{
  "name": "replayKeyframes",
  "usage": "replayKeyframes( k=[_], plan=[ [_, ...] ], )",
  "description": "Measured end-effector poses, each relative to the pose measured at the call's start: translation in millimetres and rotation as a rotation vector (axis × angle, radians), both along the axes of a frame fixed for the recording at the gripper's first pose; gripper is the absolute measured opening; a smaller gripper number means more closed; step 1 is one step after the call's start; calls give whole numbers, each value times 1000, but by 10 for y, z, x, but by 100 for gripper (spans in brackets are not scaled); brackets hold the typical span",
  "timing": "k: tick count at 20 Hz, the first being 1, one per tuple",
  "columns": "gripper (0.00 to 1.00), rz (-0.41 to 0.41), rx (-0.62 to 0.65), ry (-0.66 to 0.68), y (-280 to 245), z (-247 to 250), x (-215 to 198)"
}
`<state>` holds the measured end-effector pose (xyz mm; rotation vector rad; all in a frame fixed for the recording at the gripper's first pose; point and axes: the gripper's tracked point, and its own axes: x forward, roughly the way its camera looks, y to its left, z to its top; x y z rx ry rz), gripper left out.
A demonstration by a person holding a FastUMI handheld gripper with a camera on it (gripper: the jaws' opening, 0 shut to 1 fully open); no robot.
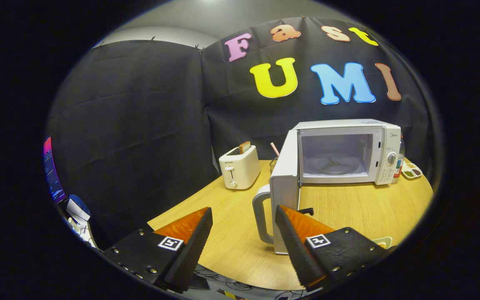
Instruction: Open the microwave, put the food inside, and close the microwave door.
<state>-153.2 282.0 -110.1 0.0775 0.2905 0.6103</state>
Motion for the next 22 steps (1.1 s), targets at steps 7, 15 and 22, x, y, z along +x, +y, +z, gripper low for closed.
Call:
replayKeyframes(
  k=[7,15,22],
  plan=[
    [97,-148,-5,-100,-968,220,140],
    [98,-313,-116,-10,-1876,-468,417],
    [98,-416,-214,133,-2379,-1229,493]
  ],
)
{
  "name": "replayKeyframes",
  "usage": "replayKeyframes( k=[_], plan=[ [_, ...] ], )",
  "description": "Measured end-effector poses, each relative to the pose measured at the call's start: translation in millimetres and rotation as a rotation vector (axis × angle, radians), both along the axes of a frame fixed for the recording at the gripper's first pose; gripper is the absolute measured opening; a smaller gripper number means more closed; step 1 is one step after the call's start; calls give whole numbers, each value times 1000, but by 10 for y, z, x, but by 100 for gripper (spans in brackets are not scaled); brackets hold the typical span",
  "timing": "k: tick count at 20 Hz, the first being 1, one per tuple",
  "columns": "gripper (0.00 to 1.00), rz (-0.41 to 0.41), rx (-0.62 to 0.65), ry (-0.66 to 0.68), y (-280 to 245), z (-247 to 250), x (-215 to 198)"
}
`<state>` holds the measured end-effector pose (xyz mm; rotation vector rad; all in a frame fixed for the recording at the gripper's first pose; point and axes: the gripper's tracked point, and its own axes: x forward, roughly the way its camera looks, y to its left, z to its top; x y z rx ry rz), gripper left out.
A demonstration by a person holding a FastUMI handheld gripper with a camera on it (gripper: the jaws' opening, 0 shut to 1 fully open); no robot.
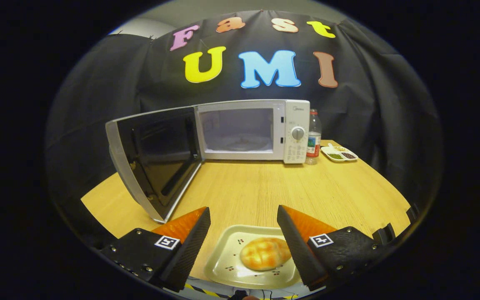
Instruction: Open the microwave, put the food inside, and close the microwave door.
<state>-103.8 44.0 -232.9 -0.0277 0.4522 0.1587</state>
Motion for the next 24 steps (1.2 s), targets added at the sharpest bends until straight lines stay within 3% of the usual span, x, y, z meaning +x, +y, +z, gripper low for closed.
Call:
replayKeyframes(
  k=[5,18,20,21,24],
  plan=[
    [98,-54,14,108,-190,-372,-84],
    [98,-37,-53,239,-243,-778,-206],
    [96,-29,-61,238,-243,-761,-205],
    [86,-27,-59,242,-245,-742,-225],
    [84,-5,-21,230,-177,-592,-175]
  ],
)
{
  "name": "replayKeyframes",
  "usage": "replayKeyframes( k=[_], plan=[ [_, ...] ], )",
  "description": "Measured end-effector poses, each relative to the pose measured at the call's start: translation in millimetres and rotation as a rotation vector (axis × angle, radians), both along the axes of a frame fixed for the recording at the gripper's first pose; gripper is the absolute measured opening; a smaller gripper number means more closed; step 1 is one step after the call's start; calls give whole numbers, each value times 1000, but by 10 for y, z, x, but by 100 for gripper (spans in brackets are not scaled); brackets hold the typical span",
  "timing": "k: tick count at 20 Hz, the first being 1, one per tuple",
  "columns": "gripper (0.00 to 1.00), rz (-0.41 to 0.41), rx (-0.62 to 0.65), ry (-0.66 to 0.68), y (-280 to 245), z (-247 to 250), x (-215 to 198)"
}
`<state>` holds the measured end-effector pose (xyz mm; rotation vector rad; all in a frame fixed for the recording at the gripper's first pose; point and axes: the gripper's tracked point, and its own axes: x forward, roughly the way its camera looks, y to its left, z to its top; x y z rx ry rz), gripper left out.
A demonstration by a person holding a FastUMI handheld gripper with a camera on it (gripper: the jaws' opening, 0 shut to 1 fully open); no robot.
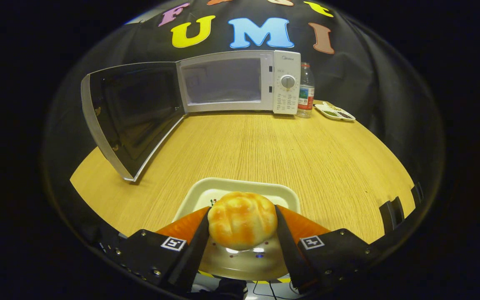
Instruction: Open the microwave, put the food inside, and close the microwave door.
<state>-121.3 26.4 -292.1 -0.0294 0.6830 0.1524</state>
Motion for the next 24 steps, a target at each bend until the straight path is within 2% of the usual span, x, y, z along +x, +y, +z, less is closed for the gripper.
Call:
replayKeyframes(
  k=[10,16,24],
  plan=[
    [84,7,177,-128,350,745,784],
    [84,18,277,-177,637,992,1426],
    [84,-20,423,-212,860,1142,2164]
  ],
)
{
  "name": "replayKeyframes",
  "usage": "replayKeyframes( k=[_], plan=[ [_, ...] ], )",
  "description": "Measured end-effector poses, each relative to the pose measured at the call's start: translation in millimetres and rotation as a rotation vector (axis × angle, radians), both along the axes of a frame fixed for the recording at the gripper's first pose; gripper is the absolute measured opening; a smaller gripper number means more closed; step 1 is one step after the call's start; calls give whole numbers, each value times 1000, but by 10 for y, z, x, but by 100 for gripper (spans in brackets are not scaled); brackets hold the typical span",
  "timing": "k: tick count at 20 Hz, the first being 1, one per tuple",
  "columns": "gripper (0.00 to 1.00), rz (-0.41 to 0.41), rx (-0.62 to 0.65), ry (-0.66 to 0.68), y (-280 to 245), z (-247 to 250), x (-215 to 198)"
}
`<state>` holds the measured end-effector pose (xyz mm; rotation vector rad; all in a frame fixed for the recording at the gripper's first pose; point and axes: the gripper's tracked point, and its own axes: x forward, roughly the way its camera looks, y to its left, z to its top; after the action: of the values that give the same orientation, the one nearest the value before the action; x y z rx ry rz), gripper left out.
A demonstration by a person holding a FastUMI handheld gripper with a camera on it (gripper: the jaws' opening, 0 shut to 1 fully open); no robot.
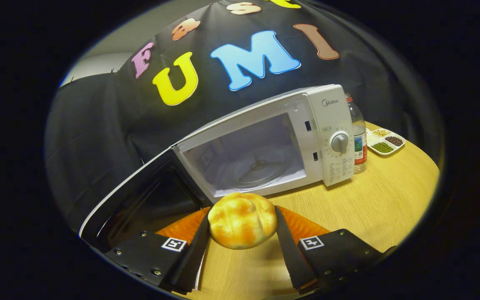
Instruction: Open the microwave, put the food inside, and close the microwave door.
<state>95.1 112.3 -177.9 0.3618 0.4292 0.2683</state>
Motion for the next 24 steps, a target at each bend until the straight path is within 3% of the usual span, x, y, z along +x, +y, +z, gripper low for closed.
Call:
replayKeyframes(
  k=[14,24],
  plan=[
    [83,-74,169,79,191,-336,1069],
    [83,-121,90,49,316,-560,1644]
  ],
)
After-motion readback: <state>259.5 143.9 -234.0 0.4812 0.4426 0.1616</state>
